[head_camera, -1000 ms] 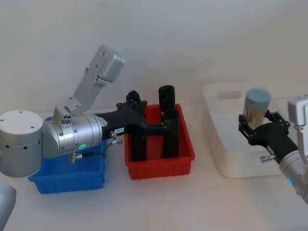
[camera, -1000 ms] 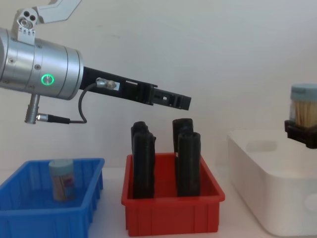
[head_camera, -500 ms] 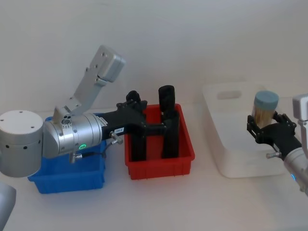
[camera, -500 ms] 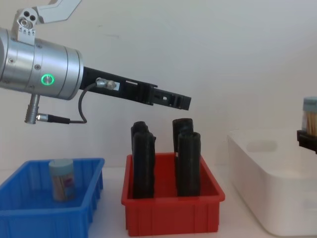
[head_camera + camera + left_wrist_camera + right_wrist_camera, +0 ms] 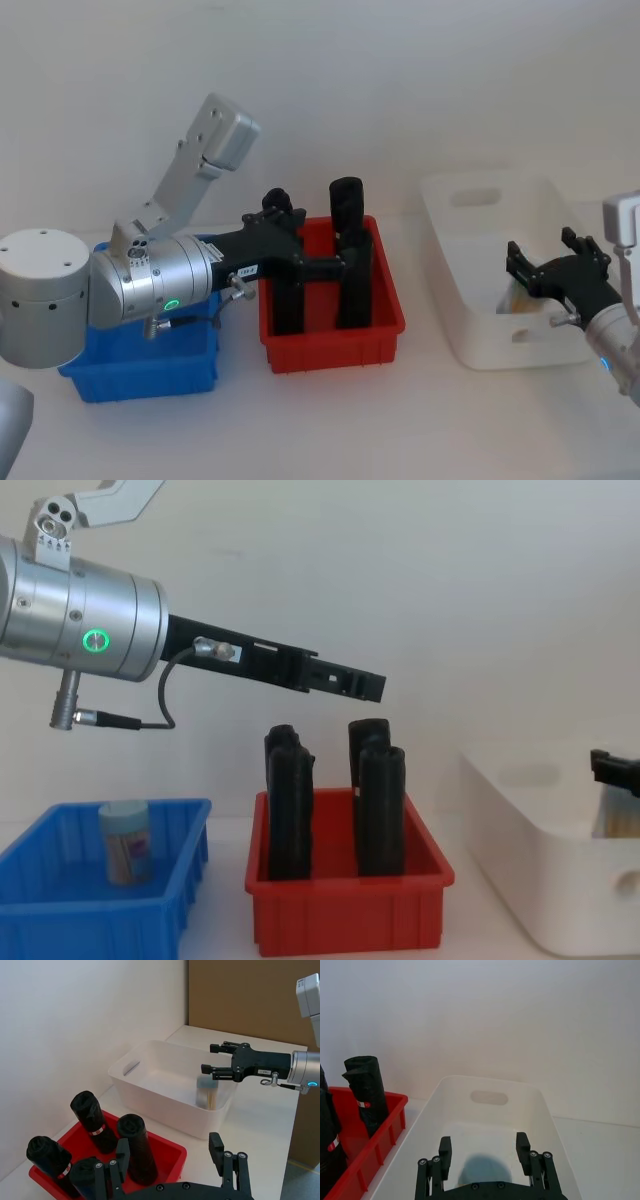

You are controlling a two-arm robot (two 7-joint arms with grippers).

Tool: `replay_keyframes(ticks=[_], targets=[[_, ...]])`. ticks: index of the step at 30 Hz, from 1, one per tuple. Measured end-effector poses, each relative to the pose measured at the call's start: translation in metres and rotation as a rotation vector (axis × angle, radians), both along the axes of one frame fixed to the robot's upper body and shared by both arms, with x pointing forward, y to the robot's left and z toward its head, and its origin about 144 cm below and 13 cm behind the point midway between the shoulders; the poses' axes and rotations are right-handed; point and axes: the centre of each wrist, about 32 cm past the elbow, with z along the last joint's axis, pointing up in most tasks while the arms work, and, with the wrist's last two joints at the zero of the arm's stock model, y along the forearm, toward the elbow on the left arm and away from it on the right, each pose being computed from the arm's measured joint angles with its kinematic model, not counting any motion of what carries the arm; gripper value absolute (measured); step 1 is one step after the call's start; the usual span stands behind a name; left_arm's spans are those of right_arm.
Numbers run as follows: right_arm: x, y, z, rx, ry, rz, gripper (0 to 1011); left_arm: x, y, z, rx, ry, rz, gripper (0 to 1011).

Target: Pick the cotton swabs from the blue box and place them into the white box.

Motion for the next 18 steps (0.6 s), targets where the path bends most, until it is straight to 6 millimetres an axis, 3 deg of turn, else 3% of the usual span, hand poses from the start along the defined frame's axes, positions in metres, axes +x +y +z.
replay_keyframes(ticks=[9, 18], targets=[[0.0013, 0.0006, -0.0005, 0.002, -0.004, 0.003, 998, 0.0000, 0.0000, 0.0000, 0.000, 0.000, 0.000, 1004], [0.0015, 0.0009, -0.0006, 0.002, -0.017, 0.007, 1002, 0.0000, 0.0000, 0.0000, 0.000, 0.000, 0.000, 1004]])
